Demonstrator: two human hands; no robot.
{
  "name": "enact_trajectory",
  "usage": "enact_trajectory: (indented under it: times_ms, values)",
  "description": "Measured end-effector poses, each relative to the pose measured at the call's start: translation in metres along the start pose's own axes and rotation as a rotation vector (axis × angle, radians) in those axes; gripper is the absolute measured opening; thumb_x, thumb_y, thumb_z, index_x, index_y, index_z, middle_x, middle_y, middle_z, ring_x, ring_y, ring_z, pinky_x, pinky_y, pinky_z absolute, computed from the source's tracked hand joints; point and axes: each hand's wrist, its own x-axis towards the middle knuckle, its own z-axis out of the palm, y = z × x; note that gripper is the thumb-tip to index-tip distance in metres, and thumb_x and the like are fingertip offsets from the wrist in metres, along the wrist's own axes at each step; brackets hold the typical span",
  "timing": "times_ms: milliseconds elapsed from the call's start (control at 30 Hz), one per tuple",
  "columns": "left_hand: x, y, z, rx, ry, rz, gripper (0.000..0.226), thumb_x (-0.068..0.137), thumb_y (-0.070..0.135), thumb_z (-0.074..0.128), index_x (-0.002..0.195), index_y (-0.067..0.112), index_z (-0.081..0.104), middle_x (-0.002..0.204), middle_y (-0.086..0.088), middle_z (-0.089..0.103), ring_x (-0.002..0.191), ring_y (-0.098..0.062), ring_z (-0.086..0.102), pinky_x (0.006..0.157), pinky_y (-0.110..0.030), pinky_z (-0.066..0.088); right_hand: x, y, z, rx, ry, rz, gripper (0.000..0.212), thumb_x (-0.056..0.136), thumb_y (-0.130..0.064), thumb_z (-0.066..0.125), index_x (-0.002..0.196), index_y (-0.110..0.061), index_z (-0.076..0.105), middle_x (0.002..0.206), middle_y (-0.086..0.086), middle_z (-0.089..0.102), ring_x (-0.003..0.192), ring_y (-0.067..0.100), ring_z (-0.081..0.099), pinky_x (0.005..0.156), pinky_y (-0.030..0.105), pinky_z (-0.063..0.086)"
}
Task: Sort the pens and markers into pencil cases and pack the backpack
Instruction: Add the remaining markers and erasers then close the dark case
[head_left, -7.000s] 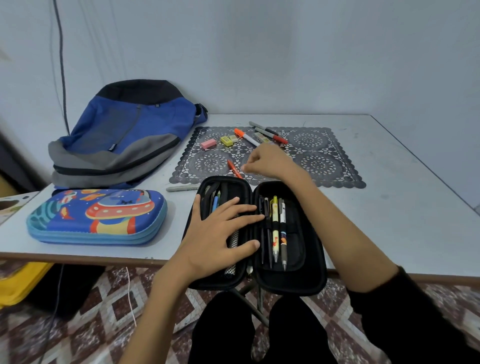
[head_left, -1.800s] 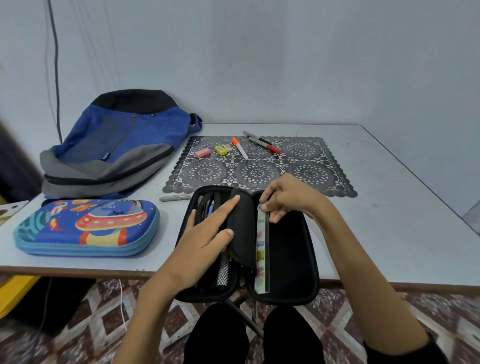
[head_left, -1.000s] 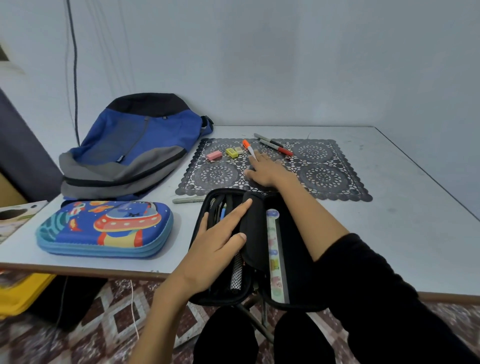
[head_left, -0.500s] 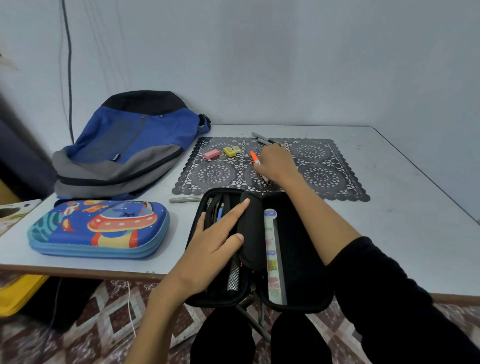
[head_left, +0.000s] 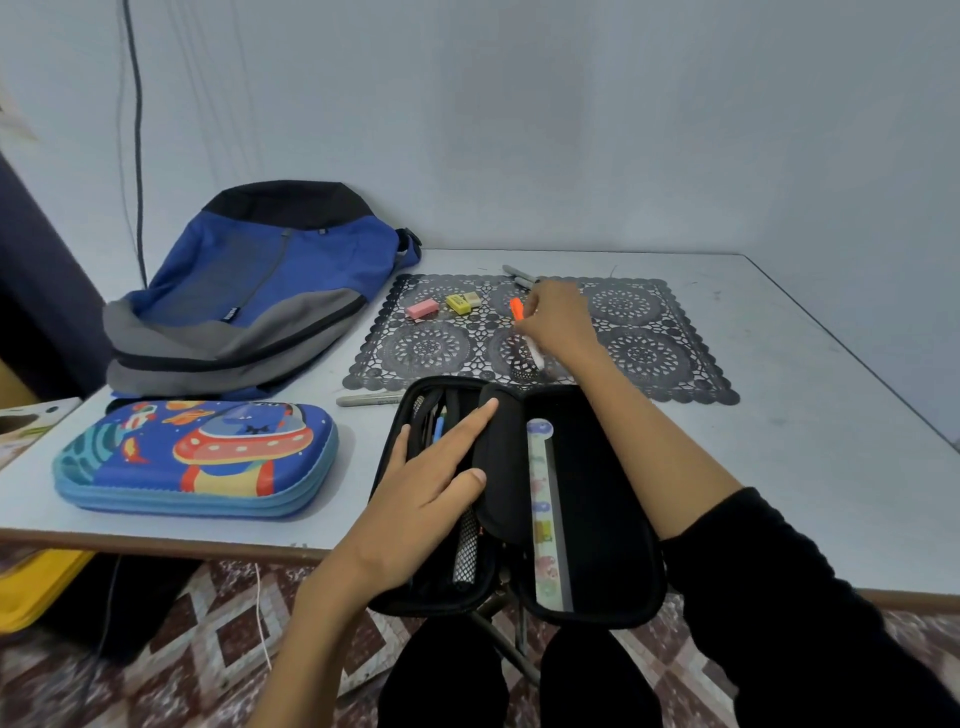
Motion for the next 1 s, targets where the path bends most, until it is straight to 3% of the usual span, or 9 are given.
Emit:
enact_trajectory:
  times_ms: [67,167,300,400,500,700,800,867,1000]
  values:
    - [0.000,0.000,0.000,0.003,0.001,0.002,0.066,0.082,0.055,0.024,0.147,0.055,0.017,0.150,0.036,0.023,0.137,0.022,0.010,0.121,-0.036,-0.011,-0.008,-0.010,-0.018,0.151,-0.025,0.056,0.015,0.075,-0.002,0.068,0.088,0.005,0.066,0.083,0.017,0.070,0.065,0.019,0.064,0.058,0.033,0.052]
    - [0.000,0.000,0.000,0.002,-0.003,0.002,0.066,0.082,0.056,0.024,0.147,0.055,0.017,0.150,0.036,0.023,0.137,0.023,0.010,0.121,-0.035,-0.011,-0.031,-0.025,-0.048,0.336,-0.242,0.137,0.041,0.078,0.003,0.068,0.115,-0.004,0.052,0.079,0.017,0.067,0.050,0.024,0.065,0.052,0.036,0.057]
    - [0.001,0.000,0.000,0.005,0.001,0.005,0.065,0.082,0.056,0.024,0.147,0.056,0.017,0.150,0.036,0.023,0.137,0.022,0.011,0.121,-0.035,-0.011,-0.074,-0.030,-0.071,0.346,-0.511,0.158,0.074,0.079,0.008,0.067,0.143,-0.013,0.036,0.076,0.020,0.068,0.055,0.031,0.068,0.062,0.043,0.060]
    - [0.001,-0.001,0.000,0.005,0.001,0.006,0.065,0.082,0.056,0.024,0.146,0.057,0.017,0.150,0.037,0.023,0.137,0.023,0.011,0.121,-0.035,-0.011,-0.110,-0.024,-0.072,0.337,-0.608,0.171,0.072,0.080,0.006,0.068,0.143,-0.009,0.037,0.077,0.022,0.069,0.059,0.034,0.070,0.068,0.046,0.060]
    - [0.001,-0.002,0.000,0.009,0.007,0.014,0.064,0.082,0.056,0.024,0.146,0.056,0.018,0.150,0.038,0.023,0.137,0.022,0.012,0.122,-0.036,-0.010,-0.134,-0.017,-0.069,0.301,-0.626,0.187,0.062,0.079,0.002,0.071,0.134,-0.002,0.043,0.073,0.011,0.066,0.061,0.035,0.070,0.070,0.047,0.060]
    - [0.001,-0.003,0.002,0.011,0.008,0.019,0.064,0.083,0.055,0.024,0.147,0.055,0.018,0.150,0.038,0.022,0.137,0.021,0.013,0.122,-0.037,-0.010,-0.137,-0.008,-0.069,0.339,-0.716,0.224,0.087,0.073,0.000,0.080,0.145,-0.007,0.032,0.081,0.018,0.069,0.059,0.033,0.069,0.067,0.040,0.061]
    - [0.001,-0.001,0.002,0.012,0.007,0.021,0.065,0.083,0.055,0.024,0.147,0.055,0.018,0.150,0.038,0.023,0.137,0.022,0.013,0.122,-0.037,-0.010,-0.127,-0.013,-0.078,0.315,-0.733,0.210,0.077,0.078,0.000,0.076,0.143,-0.004,0.036,0.067,0.015,0.070,0.054,0.028,0.068,0.060,0.035,0.060]
    - [0.000,0.000,0.002,0.014,0.007,0.016,0.065,0.082,0.055,0.024,0.147,0.055,0.017,0.150,0.037,0.024,0.136,0.022,0.013,0.122,-0.036,-0.010,-0.113,-0.025,-0.082,0.224,-0.620,0.130,0.058,0.083,-0.002,0.072,0.135,-0.003,0.048,0.065,0.010,0.069,0.052,0.023,0.068,0.059,0.032,0.059]
    - [0.001,0.000,0.001,0.013,0.008,0.007,0.067,0.081,0.055,0.024,0.148,0.054,0.018,0.150,0.035,0.025,0.135,0.024,0.013,0.121,-0.036,-0.010,-0.078,-0.078,-0.071,0.057,-0.372,-0.168,0.033,0.083,-0.011,0.073,0.115,-0.012,0.069,0.100,0.007,0.072,0.075,0.015,0.067,0.081,0.027,0.053]
